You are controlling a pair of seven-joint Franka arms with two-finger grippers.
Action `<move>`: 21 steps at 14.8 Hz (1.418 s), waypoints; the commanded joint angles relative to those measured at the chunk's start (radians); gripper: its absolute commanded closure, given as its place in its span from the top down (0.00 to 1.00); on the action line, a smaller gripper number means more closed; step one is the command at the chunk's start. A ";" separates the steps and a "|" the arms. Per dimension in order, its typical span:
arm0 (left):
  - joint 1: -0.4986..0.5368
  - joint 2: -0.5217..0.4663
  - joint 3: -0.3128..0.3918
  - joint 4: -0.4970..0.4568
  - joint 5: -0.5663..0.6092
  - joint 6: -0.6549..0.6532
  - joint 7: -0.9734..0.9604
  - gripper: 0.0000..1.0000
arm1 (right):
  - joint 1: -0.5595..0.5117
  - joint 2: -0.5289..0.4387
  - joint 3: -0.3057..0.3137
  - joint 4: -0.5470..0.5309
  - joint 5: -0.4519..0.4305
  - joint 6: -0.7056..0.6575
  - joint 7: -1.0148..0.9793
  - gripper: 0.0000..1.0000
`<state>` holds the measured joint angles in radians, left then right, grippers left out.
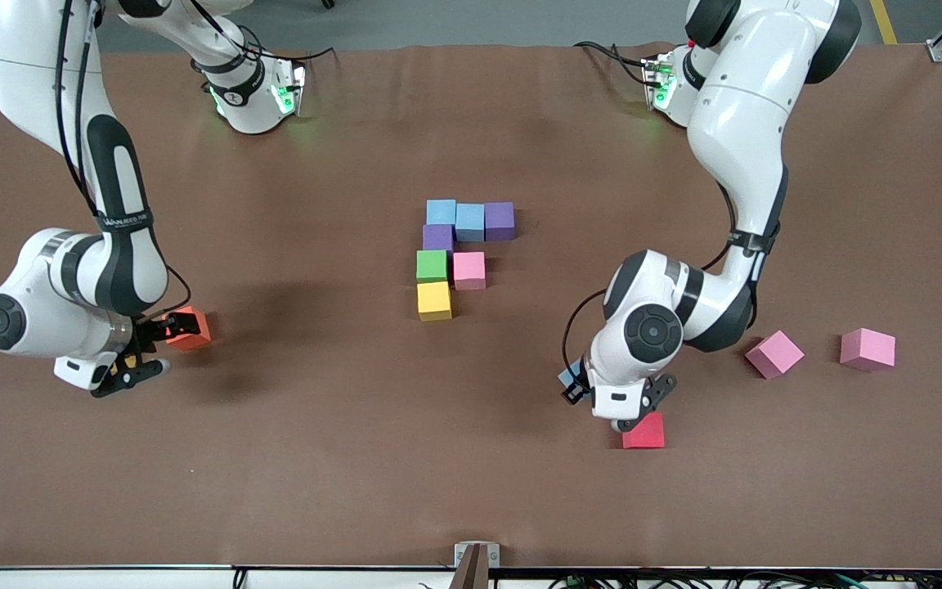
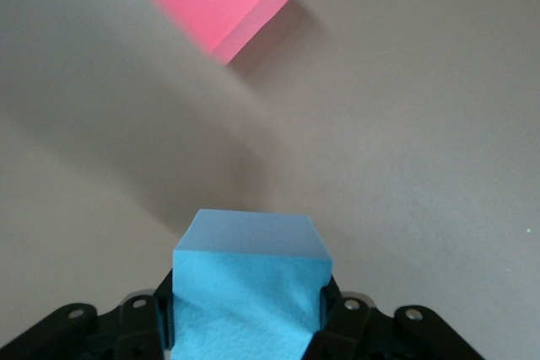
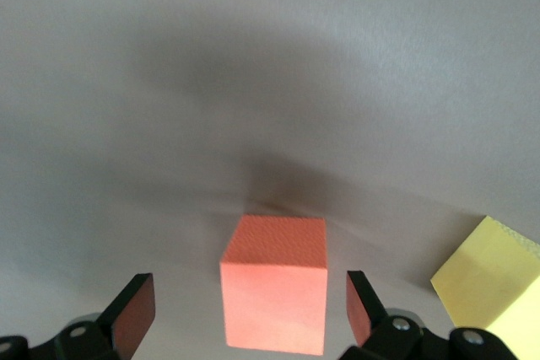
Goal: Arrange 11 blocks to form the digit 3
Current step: 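Grasp the orange cube with the right gripper while the left gripper carries blue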
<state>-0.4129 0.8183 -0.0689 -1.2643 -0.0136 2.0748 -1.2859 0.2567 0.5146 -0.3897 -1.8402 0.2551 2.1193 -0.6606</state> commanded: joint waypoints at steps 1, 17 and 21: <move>-0.059 -0.028 0.008 -0.032 0.006 -0.024 -0.267 0.08 | -0.025 -0.111 0.026 -0.189 -0.023 0.118 -0.062 1.00; -0.308 -0.212 0.008 -0.400 0.162 0.017 -1.183 0.09 | -0.022 -0.068 0.055 -0.261 -0.016 0.347 -0.083 0.18; -0.330 -0.225 0.006 -0.461 0.199 0.079 -1.247 0.08 | -0.013 -0.070 0.086 -0.162 -0.014 0.240 -0.077 0.16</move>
<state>-0.7376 0.6347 -0.0689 -1.6615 0.1637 2.1132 -2.5099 0.2518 0.4549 -0.3310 -2.0615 0.2526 2.4317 -0.7377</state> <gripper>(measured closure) 0.401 0.427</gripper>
